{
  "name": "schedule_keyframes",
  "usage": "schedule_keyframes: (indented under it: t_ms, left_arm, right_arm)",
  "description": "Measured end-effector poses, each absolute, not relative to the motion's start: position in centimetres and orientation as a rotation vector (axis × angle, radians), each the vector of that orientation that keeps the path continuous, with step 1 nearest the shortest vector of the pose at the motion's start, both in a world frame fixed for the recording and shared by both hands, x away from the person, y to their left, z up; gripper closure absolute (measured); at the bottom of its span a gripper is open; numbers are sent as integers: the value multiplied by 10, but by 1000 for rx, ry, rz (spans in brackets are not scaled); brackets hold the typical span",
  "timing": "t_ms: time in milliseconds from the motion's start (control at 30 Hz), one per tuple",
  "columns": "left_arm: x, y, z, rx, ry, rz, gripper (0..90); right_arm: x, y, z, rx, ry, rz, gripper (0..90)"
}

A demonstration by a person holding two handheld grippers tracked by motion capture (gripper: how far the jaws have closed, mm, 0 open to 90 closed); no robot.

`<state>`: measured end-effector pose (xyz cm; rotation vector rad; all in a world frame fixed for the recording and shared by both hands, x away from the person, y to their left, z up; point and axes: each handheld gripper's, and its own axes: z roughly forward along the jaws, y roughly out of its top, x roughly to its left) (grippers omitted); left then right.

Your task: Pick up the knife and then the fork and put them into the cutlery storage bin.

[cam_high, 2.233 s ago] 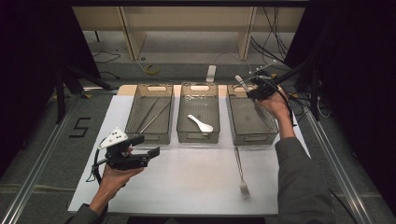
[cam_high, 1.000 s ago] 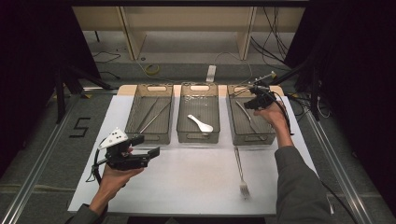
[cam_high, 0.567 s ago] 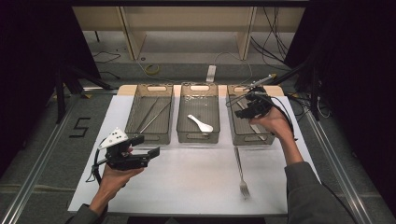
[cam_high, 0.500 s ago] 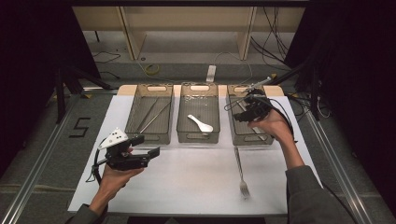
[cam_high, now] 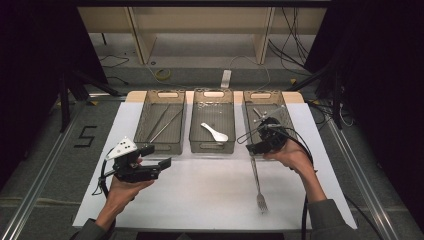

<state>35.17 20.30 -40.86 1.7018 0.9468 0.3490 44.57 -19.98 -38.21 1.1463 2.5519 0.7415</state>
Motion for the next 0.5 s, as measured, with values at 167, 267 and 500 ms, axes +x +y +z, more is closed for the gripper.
schedule_keyframes:
  t_ms: [167, 267, 500]
  left_arm:
    - [351, 203, -409, 1701, 945, 351, 154]
    - [351, 203, -409, 1700, 945, 350, 154]
    - [351, 203, -409, 1702, 946, 350, 154]
  right_arm:
    - [437, -196, -395, 1129, 2602, 683, 328]
    - [433, -196, -402, 1129, 2620, 658, 329]
    - [428, -196, -415, 1140, 2669, 596, 332]
